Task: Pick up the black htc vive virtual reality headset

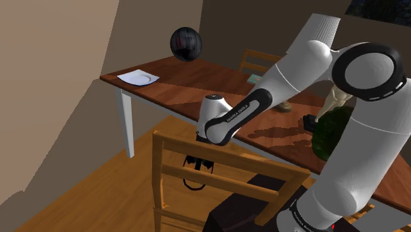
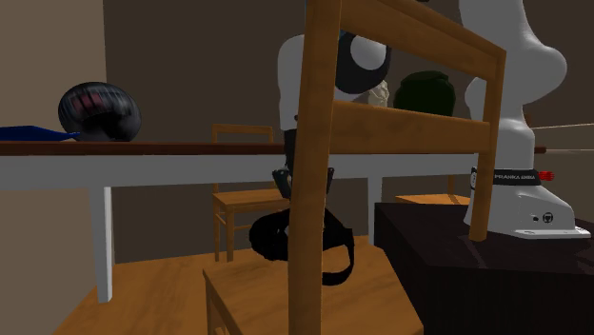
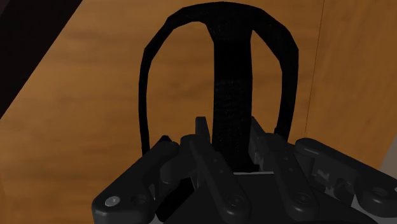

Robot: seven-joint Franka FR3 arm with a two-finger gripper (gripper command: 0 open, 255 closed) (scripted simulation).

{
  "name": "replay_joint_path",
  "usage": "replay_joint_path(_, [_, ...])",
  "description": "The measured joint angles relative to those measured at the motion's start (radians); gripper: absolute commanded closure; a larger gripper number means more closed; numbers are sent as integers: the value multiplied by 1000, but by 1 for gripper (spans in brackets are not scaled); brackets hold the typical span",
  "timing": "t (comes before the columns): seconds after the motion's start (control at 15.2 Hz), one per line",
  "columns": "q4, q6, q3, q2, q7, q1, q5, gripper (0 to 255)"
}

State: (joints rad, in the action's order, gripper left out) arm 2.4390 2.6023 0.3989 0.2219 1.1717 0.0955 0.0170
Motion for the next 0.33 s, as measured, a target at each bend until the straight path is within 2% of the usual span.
replay_joint_path(0.33, [-2,-60,17,-62,-24,11,-40,255])
